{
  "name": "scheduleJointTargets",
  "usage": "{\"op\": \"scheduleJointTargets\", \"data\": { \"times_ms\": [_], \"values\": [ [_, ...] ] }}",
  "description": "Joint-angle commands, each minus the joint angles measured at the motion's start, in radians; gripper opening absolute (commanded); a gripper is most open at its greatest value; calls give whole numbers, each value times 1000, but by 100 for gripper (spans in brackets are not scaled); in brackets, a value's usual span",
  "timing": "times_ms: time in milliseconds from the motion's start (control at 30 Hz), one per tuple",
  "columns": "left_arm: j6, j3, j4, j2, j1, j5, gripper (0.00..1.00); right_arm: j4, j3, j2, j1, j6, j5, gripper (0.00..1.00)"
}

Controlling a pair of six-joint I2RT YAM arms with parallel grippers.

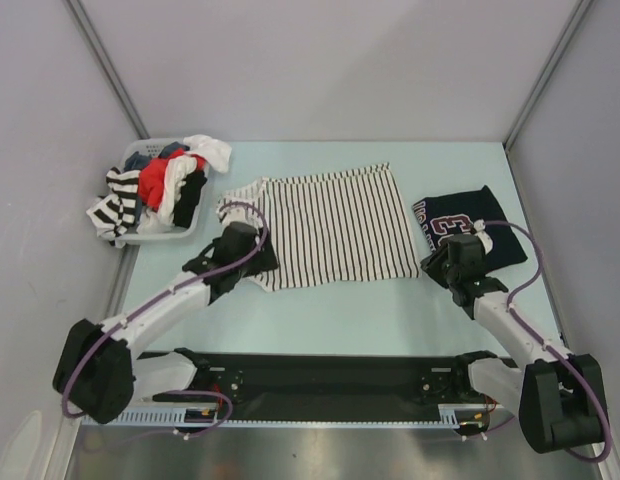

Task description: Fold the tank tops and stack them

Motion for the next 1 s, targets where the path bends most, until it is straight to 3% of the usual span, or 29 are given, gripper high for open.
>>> {"op": "scheduleJointTargets", "data": {
  "times_ms": [0,300,733,967],
  "values": [
    [-100,-87,60,-152,-66,-24,89,9,-56,-17,-1,120,22,42],
    [-184,-263,46,-402,-83,-14,88,162,-137,57,-4,229,-61,38],
    [-197,-305,17,-434,-83,0,88,343,-134,290,-58,259,-156,30],
    [-204,-315,25,-418,-84,14,87,336,-156,258,-56,222,-82,0]
  ]
}}
